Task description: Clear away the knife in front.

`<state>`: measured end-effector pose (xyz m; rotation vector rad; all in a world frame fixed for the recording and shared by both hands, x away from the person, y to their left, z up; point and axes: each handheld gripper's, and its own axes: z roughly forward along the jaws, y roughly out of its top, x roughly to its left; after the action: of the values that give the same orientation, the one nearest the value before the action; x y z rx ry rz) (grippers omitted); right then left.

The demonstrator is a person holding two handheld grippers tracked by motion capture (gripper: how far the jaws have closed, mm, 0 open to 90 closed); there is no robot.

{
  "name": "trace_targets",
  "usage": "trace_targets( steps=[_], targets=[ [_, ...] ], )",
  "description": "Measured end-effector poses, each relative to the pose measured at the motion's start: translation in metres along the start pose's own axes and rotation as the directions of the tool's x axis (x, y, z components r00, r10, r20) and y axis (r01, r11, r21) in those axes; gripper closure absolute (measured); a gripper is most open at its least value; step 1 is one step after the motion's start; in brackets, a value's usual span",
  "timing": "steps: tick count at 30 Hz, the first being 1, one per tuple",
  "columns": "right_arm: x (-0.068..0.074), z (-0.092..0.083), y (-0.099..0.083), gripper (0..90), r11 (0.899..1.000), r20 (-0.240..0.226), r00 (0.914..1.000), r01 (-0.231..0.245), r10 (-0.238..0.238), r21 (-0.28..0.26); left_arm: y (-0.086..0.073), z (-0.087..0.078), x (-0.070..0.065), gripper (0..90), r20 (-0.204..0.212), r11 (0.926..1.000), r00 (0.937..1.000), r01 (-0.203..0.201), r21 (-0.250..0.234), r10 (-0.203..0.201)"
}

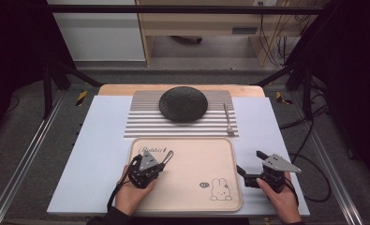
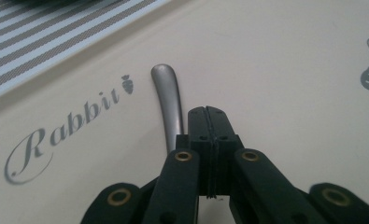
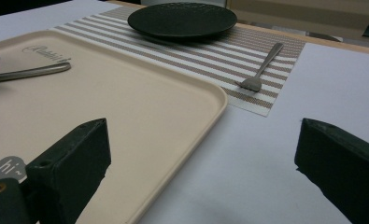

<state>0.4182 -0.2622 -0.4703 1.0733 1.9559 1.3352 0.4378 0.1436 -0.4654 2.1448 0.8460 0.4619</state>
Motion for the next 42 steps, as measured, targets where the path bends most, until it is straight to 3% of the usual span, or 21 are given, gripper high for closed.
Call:
trace_targets(
  steps=[4,8,12,20,26,32,42],
  targets=[
    [0.000,-0.001,0.000,3.9,1.000,0.001,1.0000,0.002,-0.002,0.000,0.006,0.013,0.000,90.0,0.021,0.9993,0.9997,0.008,0.036,-0.009],
    [0.000,-0.001,0.000,3.9,1.000,0.002,1.0000,0.003,-0.003,0.000,0.005,0.018,0.002,90.0,0.007,0.9976,1.0000,-0.002,0.070,0.002],
    [0.000,0.000,-0.001,3.9,1.000,0.003,1.0000,0.005,-0.005,0.003,0.004,0.016,0.009,90.0,-0.013,0.9981,0.9998,0.015,0.060,-0.015],
    [0.001,0.001,-0.001,3.9,1.000,0.001,1.0000,0.001,-0.001,0.009,0.000,0.011,0.019,90.0,-0.071,0.9964,0.9975,0.003,0.085,0.003],
    [0.001,0.000,-0.001,3.9,1.000,0.001,0.9999,0.010,-0.010,0.013,-0.005,0.006,0.031,90.0,-0.099,0.9950,0.9949,0.030,0.096,-0.021],
    [0.001,0.001,-0.001,3.9,1.000,0.002,0.9999,0.017,-0.017,0.019,-0.012,0.001,0.036,90.0,-0.119,0.9932,0.9928,0.025,0.114,-0.012],
    [0.001,0.001,-0.001,3.9,1.000,0.000,0.9999,0.010,-0.010,0.019,-0.018,-0.008,0.047,90.0,-0.140,0.9918,0.9895,0.052,0.117,-0.036]
  ],
)
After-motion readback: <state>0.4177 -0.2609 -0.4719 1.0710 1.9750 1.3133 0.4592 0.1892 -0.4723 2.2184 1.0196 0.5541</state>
